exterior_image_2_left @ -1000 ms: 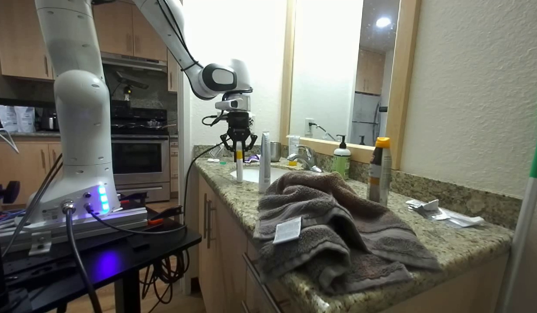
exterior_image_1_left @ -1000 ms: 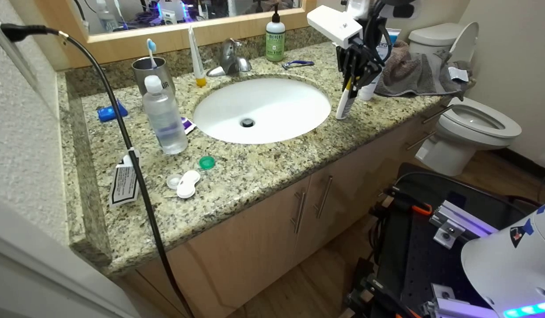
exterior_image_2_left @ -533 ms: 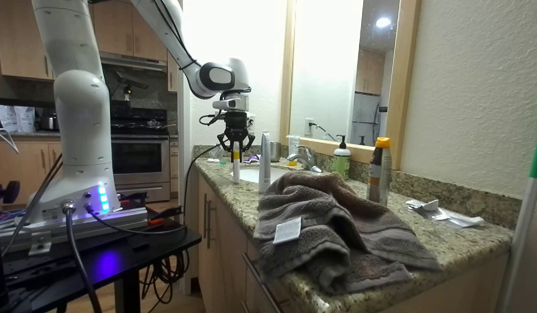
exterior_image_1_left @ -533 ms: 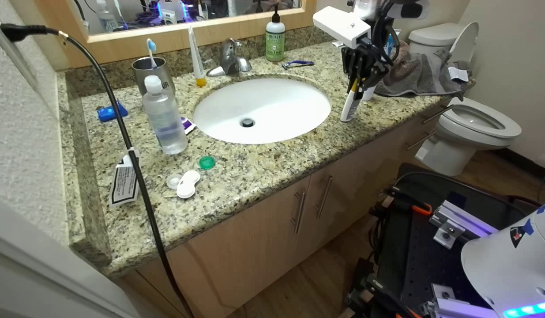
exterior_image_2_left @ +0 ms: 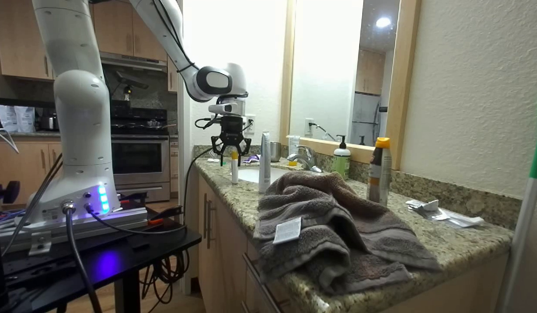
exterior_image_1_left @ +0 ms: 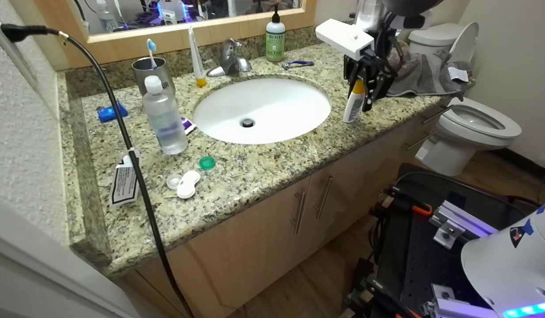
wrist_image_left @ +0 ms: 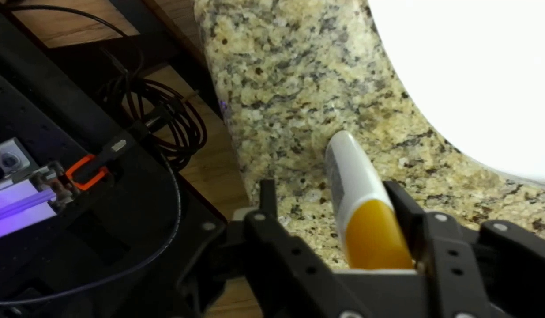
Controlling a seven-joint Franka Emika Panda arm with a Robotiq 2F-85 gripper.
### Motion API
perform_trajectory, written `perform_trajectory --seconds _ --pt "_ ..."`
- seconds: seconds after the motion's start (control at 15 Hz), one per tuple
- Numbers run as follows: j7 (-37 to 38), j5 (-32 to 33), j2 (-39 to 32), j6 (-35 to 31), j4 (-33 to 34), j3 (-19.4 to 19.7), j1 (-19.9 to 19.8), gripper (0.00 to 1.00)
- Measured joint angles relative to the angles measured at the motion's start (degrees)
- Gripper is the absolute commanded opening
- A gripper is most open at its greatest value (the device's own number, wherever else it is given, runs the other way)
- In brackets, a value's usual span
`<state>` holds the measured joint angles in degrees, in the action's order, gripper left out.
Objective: Pick up the white bottle with yellow lid from the right and put it near the sink
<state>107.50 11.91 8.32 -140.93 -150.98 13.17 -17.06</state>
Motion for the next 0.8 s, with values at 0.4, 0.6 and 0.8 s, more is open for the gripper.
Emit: perform_trajectory --seconds 0.4,0.6,0.8 --pt "3.7 4.6 0.3 0.2 -0.3 0.0 -1.0 1.0" --pt "8.1 11.3 1.9 2.0 0.8 0.0 -2.6 1.0" --pt "8.2 14.8 5.3 3.8 2.4 -0.7 -2.8 1.0"
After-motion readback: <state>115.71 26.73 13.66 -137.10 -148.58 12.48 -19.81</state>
